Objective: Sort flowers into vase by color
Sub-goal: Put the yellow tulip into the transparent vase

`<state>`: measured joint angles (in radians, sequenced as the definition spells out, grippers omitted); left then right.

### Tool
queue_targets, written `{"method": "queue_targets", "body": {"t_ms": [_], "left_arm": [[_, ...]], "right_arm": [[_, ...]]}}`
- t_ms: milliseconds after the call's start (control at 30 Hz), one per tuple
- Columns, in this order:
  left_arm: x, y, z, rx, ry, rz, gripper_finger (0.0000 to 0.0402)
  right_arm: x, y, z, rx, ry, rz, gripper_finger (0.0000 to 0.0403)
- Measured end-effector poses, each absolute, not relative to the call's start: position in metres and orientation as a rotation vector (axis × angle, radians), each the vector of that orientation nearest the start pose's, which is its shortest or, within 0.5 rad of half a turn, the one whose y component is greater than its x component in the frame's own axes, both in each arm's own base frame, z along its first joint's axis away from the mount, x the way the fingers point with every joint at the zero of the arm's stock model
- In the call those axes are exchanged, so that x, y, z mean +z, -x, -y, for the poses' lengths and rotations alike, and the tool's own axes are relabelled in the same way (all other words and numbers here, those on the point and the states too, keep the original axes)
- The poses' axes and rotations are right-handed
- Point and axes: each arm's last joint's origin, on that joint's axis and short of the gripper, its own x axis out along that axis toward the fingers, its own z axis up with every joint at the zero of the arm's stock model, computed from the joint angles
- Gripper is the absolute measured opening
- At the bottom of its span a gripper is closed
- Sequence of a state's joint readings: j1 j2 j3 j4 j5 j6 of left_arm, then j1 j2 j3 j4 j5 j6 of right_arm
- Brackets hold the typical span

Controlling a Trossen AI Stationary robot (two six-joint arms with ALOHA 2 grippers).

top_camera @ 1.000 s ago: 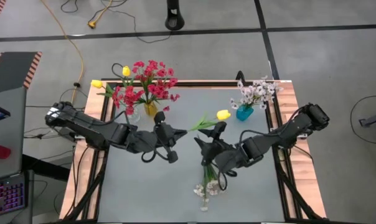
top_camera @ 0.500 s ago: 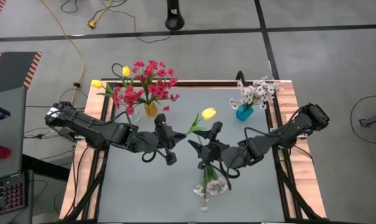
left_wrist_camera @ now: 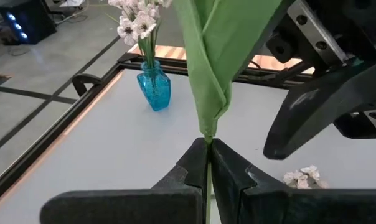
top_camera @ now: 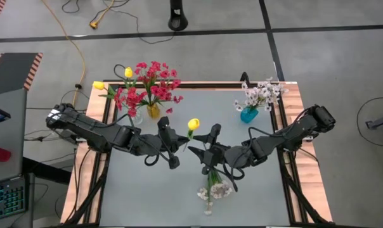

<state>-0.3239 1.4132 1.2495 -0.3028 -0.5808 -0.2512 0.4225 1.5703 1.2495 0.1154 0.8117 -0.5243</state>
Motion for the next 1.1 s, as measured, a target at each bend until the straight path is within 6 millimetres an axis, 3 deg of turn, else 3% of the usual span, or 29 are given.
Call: {"method": "queue_targets", "body": {"t_ms": [467,667,933,1100], "left_arm": [[0.347,-0.298,0.081,0.4,-0.004,-0.35,0.0],[0.357,-0.287,0.082,0.444,-0.037,-0.319,0.0],[0.381,-0.241,0.083,0.583,-0.108,-0.264,0.0],[0.367,-0.2,0.079,0.705,-0.081,-0.216,0.0]], "right_arm": [[0.328,-0.334,-0.128,-0.329,0.642,-0.275,0.0219],[0.328,-0.334,-0.128,-0.329,0.639,-0.28,0.0219],[0.326,-0.333,-0.128,-0.326,0.635,-0.291,0.0219],[0.326,-0.333,-0.128,-0.326,0.635,-0.291,0.0219]]}}
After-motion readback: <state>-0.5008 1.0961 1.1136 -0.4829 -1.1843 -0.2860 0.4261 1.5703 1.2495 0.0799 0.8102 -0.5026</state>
